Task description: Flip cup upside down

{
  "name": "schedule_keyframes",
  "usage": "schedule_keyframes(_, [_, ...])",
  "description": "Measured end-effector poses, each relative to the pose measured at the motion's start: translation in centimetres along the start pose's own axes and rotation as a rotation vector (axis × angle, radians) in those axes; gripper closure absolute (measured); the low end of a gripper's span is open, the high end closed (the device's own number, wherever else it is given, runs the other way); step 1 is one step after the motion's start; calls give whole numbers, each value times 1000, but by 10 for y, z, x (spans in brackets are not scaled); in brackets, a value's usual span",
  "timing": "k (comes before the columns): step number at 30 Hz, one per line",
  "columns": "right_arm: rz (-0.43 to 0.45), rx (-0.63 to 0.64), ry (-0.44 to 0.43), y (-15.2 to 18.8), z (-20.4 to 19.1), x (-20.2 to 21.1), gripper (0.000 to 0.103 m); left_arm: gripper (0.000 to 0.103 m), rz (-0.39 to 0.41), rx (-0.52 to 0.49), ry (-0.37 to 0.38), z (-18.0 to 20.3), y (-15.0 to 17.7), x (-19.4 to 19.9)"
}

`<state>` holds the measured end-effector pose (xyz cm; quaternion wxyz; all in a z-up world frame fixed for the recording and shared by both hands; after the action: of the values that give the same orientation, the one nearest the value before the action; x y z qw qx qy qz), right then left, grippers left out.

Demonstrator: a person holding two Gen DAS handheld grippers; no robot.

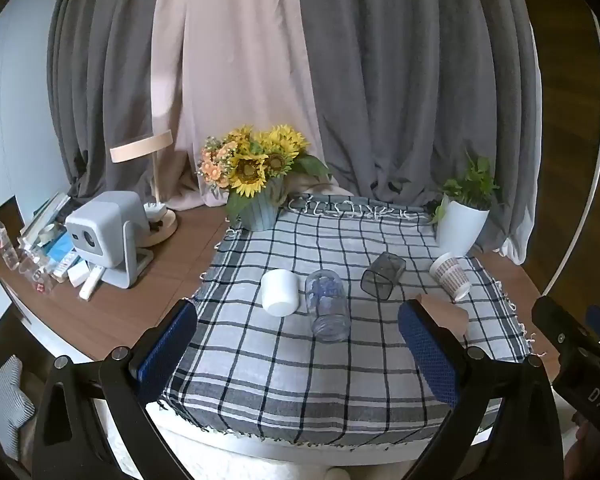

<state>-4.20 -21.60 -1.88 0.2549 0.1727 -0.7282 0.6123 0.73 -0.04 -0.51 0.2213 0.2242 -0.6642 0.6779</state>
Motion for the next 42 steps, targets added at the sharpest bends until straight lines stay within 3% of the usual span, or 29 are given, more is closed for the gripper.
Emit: schedule_keyframes(42, [-10,-6,7,-1,5,-11,2,1,-25,6,12,1,-2,-11])
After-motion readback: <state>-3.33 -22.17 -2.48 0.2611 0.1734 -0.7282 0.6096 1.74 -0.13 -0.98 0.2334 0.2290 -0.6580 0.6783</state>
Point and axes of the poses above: each gripper's, at about its wrist camera, not at the fingertips, and x roughly against the way its jaws point, z to its right, y to its underside, the point moved 1 cm from there along -x, roughly the way its jaws point, and after that the axes turned 5 degrees about -z, right-handed, at the moved point
